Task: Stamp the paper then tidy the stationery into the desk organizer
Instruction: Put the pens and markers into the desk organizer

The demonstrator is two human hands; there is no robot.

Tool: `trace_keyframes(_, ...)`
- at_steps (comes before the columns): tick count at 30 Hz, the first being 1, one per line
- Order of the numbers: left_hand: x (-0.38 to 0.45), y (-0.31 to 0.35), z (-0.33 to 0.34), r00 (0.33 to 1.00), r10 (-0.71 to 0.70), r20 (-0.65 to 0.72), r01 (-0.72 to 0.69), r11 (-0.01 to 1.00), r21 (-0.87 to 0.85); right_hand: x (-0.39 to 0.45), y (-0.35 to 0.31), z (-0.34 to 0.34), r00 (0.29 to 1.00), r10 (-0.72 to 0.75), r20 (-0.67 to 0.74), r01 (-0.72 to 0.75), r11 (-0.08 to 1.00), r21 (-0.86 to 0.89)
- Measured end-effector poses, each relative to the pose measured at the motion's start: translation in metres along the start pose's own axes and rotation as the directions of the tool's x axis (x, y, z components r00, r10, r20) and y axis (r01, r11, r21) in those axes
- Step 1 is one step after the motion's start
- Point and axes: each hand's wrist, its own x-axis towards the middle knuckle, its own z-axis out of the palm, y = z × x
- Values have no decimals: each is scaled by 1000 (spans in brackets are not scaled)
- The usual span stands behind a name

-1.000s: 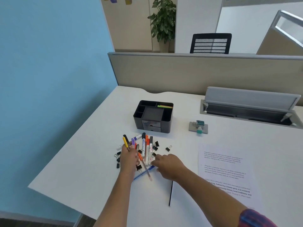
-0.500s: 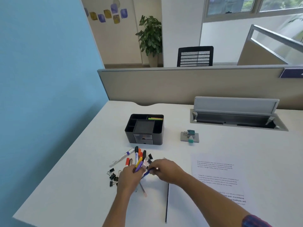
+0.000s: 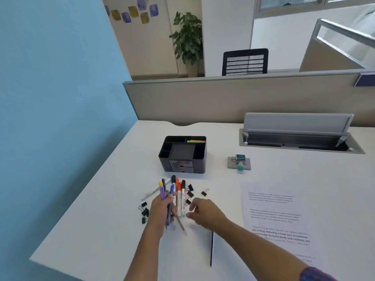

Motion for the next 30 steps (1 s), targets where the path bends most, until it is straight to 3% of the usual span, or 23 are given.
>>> trace_keyframes(3,2,0,-11,988,-139,-65,119,960,-252,-1,1,17,994,-70,80,93,939,-330)
trace_keyframes(6,3,1,-24,971,-206,-119,150,919,-365,-2,-4,26,985,-143,93,170,862,-477)
trace_keyframes(11,-1,-1,-39,962,-237,-139,182,929,-324,-2,-13,33,983,-167,81,184,811,-555)
trace_keyframes(16,3,-12,-38,942,-297,-156,273,949,-158,-2,-16,24,990,-106,93,139,829,-541)
trace_keyframes(19,5,-19,-30,940,-303,-156,290,951,-105,1,-12,16,995,-78,68,97,924,-370)
trace_keyframes(22,3,-22,-21,947,-294,-126,280,952,-121,3,-3,6,995,-32,95,28,999,41)
trace_keyframes(25,1,-22,-16,955,-284,-88,264,945,-193,2,4,-8,993,-13,114,-26,945,327)
trace_keyframes(30,-4,-13,-8,967,-249,-52,227,937,-264,-3,16,-29,994,-3,113,-63,815,575)
